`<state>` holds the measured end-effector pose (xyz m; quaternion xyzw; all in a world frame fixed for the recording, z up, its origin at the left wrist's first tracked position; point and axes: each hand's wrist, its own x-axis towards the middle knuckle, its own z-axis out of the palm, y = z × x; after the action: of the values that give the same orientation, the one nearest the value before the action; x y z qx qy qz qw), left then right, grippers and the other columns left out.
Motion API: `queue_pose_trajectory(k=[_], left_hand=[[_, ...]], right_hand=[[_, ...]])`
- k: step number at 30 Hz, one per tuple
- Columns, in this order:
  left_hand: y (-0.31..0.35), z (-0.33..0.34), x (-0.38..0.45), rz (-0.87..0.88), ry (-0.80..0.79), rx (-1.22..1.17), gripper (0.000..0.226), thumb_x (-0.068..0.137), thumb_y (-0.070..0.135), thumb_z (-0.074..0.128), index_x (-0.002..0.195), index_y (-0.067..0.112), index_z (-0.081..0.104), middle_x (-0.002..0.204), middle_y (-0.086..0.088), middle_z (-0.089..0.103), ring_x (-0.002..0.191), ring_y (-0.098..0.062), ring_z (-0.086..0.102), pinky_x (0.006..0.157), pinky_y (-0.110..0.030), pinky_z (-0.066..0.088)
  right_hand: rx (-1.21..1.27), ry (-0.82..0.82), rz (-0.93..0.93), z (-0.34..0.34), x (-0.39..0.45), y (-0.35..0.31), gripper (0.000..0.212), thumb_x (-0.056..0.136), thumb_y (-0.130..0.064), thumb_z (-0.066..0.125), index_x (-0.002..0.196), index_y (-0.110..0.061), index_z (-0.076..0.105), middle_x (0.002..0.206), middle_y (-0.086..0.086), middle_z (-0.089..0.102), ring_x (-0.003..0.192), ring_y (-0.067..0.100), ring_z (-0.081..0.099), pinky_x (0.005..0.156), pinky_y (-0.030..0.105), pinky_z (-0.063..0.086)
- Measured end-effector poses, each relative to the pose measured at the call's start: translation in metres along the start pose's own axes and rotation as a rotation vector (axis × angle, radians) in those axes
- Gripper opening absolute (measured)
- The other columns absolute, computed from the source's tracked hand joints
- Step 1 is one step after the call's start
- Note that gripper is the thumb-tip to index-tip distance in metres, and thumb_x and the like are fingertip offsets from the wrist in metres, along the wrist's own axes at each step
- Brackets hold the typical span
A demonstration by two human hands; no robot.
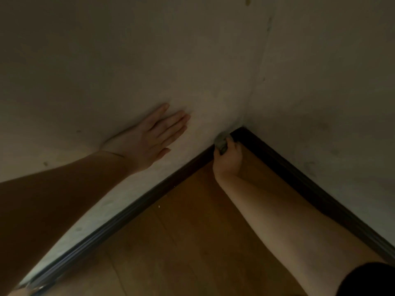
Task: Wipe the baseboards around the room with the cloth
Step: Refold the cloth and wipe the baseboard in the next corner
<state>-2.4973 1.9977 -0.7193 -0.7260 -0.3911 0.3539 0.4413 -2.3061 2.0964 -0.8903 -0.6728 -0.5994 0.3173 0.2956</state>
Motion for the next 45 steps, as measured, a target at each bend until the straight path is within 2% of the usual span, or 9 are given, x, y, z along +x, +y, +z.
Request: queue_pose_trajectory(k=[8, 16, 20, 26, 28, 31, 36, 40, 45], left_hand=[[0.002, 0.003, -0.001, -0.009, 0.035, 0.01, 0.072, 0.1, 0.042, -0.001, 0.152, -0.005, -0.017, 0.16, -0.03, -0.016, 0.149, -0.043, -0.014, 0.112, -0.066, -0.022], [0.001, 0.0, -0.001, -0.003, 0.006, 0.006, 0.071, 0.102, 0.043, 0.0, 0.151, -0.003, -0.02, 0.161, -0.027, -0.017, 0.15, -0.04, -0.013, 0.111, -0.065, -0.025], [0.0, -0.004, 0.001, -0.05, -0.002, -0.06, 0.069, 0.103, 0.041, 0.005, 0.152, 0.0, -0.021, 0.159, -0.025, -0.022, 0.15, -0.039, -0.017, 0.107, -0.064, -0.03], [0.013, -0.024, -0.028, -0.145, -0.08, -0.463, 0.066, 0.103, 0.044, 0.013, 0.155, 0.02, -0.019, 0.16, -0.014, -0.027, 0.146, -0.027, -0.028, 0.111, -0.048, -0.031], [0.013, -0.017, -0.057, -0.154, -0.061, -0.459, 0.067, 0.104, 0.045, 0.014, 0.155, 0.017, -0.019, 0.159, -0.017, -0.028, 0.145, -0.03, -0.033, 0.113, -0.048, -0.03], [0.014, -0.007, -0.1, -0.113, -0.024, -0.427, 0.069, 0.101, 0.049, 0.013, 0.157, 0.015, -0.009, 0.161, -0.019, -0.024, 0.147, -0.032, -0.031, 0.115, -0.052, -0.025], [0.023, -0.009, -0.146, -0.061, -0.138, -0.53, 0.067, 0.1, 0.05, 0.001, 0.155, 0.017, -0.02, 0.152, -0.014, -0.043, 0.14, -0.027, -0.044, 0.109, -0.047, -0.035], [0.035, 0.007, -0.161, -0.119, -0.111, -0.326, 0.07, 0.104, 0.045, 0.008, 0.153, 0.004, -0.019, 0.154, -0.026, -0.035, 0.141, -0.039, -0.038, 0.11, -0.054, -0.032], [0.036, 0.032, -0.168, -0.035, -0.089, -0.109, 0.07, 0.1, 0.037, 0.005, 0.151, -0.003, -0.021, 0.156, -0.032, -0.027, 0.144, -0.048, -0.027, 0.115, -0.059, -0.023]], right_hand=[[0.025, -0.244, -0.081, 0.029, -0.085, -0.01, 0.053, 0.091, -0.026, 0.069, 0.142, -0.025, 0.051, 0.138, 0.003, 0.051, 0.125, 0.023, 0.052, 0.101, 0.04, 0.051], [-0.053, -0.627, -0.396, 0.01, -0.096, 0.001, 0.05, 0.09, -0.036, 0.072, 0.136, -0.026, 0.056, 0.134, -0.002, 0.053, 0.121, 0.02, 0.055, 0.102, 0.036, 0.048], [-0.005, -0.508, -0.246, -0.01, -0.081, 0.017, 0.051, 0.089, -0.039, 0.072, 0.137, -0.029, 0.056, 0.133, -0.002, 0.055, 0.121, 0.018, 0.055, 0.102, 0.036, 0.048], [0.036, -0.383, 0.017, -0.045, -0.061, 0.021, 0.051, 0.09, -0.038, 0.071, 0.138, -0.026, 0.056, 0.132, 0.001, 0.06, 0.12, 0.022, 0.057, 0.1, 0.037, 0.05], [0.005, -0.434, 0.003, -0.057, -0.059, 0.013, 0.05, 0.089, -0.039, 0.072, 0.135, -0.026, 0.057, 0.128, -0.001, 0.061, 0.112, 0.019, 0.059, 0.088, 0.031, 0.052], [-0.075, -0.514, -0.085, -0.083, -0.053, -0.009, 0.048, 0.086, -0.044, 0.073, 0.13, -0.031, 0.058, 0.115, -0.009, 0.06, 0.096, 0.01, 0.055, 0.066, 0.016, 0.04], [-0.142, -0.496, -0.171, -0.09, -0.067, -0.047, 0.049, 0.089, -0.042, 0.071, 0.134, -0.027, 0.055, 0.119, -0.005, 0.057, 0.106, 0.016, 0.056, 0.084, 0.028, 0.045], [-0.035, -0.279, -0.008, -0.037, -0.106, -0.043, 0.052, 0.095, -0.029, 0.065, 0.143, -0.025, 0.047, 0.135, 0.007, 0.047, 0.119, 0.03, 0.054, 0.094, 0.035, 0.049], [0.123, -0.174, 0.164, 0.03, -0.124, -0.029, 0.053, 0.098, -0.036, 0.06, 0.147, -0.029, 0.043, 0.144, 0.009, 0.041, 0.125, 0.035, 0.05, 0.096, 0.043, 0.047]])
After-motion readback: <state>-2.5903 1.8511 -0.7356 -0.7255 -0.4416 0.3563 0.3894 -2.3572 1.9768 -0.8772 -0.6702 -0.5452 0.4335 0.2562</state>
